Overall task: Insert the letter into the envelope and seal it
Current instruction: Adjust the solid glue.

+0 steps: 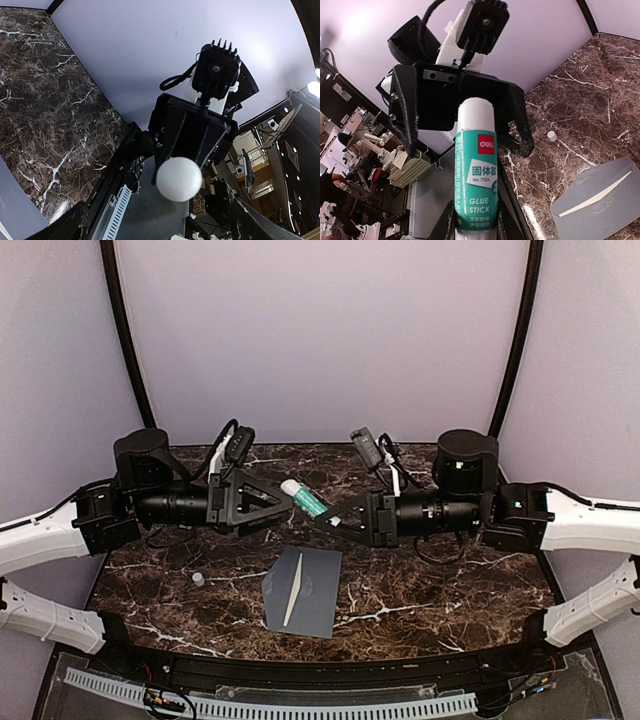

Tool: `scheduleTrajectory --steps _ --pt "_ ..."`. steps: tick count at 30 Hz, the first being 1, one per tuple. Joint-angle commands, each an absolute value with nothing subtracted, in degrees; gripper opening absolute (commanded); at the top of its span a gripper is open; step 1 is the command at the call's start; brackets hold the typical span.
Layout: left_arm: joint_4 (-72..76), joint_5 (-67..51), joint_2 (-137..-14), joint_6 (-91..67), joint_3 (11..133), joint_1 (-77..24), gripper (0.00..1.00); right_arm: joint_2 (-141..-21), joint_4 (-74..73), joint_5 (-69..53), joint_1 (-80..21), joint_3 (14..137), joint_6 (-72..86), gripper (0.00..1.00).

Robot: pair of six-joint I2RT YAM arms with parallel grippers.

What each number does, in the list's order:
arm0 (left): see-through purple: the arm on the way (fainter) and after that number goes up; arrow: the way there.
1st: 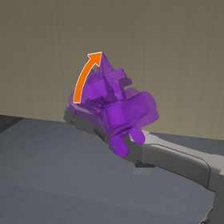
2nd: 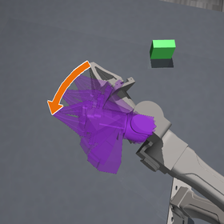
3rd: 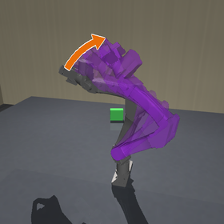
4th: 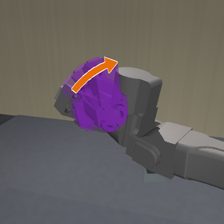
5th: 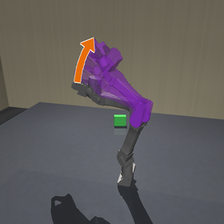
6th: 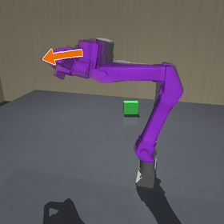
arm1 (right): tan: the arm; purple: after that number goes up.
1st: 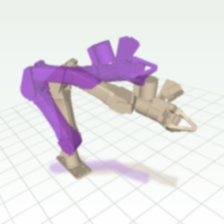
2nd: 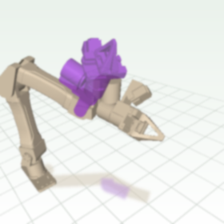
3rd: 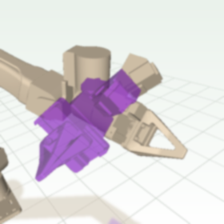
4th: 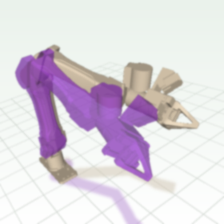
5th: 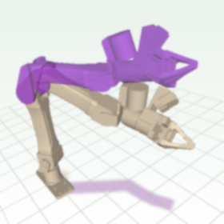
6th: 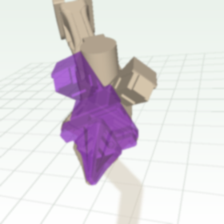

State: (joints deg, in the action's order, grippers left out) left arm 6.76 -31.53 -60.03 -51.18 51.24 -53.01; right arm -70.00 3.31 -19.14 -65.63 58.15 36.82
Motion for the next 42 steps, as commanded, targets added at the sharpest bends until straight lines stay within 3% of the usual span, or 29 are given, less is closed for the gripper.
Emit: scheduleTrajectory --steps 1,16,21,29,34,42 --pt "5.1 -36.0 -61.3 -50.6 53.4 -52.4 0.96 -67.6 1.4 -22.7 -65.4 58.4 34.6 0.12" --pt "7.6 -43.1 -65.7 -53.2 55.7 -52.3 0.95 -68.5 -3.3 -25.3 -65.4 59.8 33.2 0.11" --pt "8.0 -44.6 -67.0 -53.5 55.9 -52.4 0.73 -69.6 -3.6 -26.0 -65.3 60.4 32.8 0.11" --pt "7.6 -44.8 -67.5 -53.5 55.4 -52.3 0.57 -70.5 -5.2 -26.0 -65.4 61.2 31.9 0.11" --pt "7.3 -44.9 -68.0 -53.5 55.4 -52.4 0.55 -71.1 -5.7 -26.9 -65.3 61.7 31.5 0.11" --pt "7.3 -45.2 -68.3 -53.6 55.0 -52.4 0.31 -71.6 -6.2 -27.4 -65.3 62.0 31.2 0.1"
